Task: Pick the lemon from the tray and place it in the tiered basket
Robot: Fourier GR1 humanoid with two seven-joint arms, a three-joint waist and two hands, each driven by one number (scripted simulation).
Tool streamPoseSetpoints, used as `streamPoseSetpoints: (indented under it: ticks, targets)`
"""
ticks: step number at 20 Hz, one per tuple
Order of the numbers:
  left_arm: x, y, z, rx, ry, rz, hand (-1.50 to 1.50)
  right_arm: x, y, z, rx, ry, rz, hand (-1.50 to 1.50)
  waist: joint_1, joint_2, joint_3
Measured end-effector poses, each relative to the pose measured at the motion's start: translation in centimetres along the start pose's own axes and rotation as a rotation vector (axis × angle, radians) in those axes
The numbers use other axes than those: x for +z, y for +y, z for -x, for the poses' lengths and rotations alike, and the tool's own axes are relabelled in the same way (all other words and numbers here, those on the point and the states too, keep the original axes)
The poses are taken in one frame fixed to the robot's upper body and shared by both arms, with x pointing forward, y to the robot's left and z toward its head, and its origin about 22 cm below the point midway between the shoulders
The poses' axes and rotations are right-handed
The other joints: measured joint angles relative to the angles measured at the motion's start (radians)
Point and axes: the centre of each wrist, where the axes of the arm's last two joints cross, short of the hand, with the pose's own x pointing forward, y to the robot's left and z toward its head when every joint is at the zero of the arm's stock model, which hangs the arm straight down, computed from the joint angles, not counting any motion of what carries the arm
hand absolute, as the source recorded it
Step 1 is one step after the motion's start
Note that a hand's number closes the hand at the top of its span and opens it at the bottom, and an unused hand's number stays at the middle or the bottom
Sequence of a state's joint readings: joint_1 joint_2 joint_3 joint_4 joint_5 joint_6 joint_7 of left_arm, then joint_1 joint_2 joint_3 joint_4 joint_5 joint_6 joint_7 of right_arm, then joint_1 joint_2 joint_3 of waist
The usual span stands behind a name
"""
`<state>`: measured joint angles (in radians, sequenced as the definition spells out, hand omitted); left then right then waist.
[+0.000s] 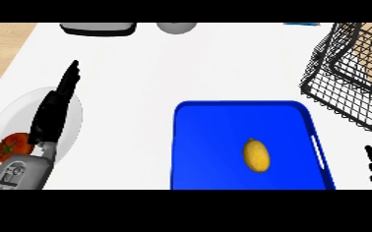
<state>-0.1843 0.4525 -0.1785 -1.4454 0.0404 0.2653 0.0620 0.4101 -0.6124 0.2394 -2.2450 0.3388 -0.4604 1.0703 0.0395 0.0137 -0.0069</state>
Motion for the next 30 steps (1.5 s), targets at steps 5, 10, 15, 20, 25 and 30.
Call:
streamPoseSetpoints:
  ticks: [5,10,15,20,25,30]
  targets:
    - [-0.2,0.2,-0.2,0.003,-0.004,0.001,0.00,-1.1,1.5,-2.2,0.028,0.029,-0.063,-1.50,0.005,-0.002,0.002]
    - [-0.2,-0.3,0.5,-0.001,0.004,-0.004,0.00,-2.4,3.6,-3.4,0.078,0.065,-0.106,-1.50,-0.004,-0.004,0.003]
    - [-0.2,-0.1,0.7,0.004,0.017,-0.016,0.00,-2.9,5.7,-3.8,0.116,0.082,-0.142,-1.50,-0.015,-0.008,0.003]
    - [0.0,0.7,1.1,0.002,0.021,-0.022,0.00,-3.2,7.5,-4.2,0.153,0.078,-0.147,-1.50,-0.024,-0.011,0.004]
    - [0.1,0.8,0.6,0.003,0.025,-0.029,0.00,-3.0,8.8,-4.2,0.210,0.069,-0.134,-1.50,-0.030,-0.014,0.003]
    - [0.1,0.6,0.6,0.008,0.030,-0.027,0.00,-2.7,10.4,-4.4,0.247,0.059,-0.110,-1.50,-0.033,-0.014,0.004]
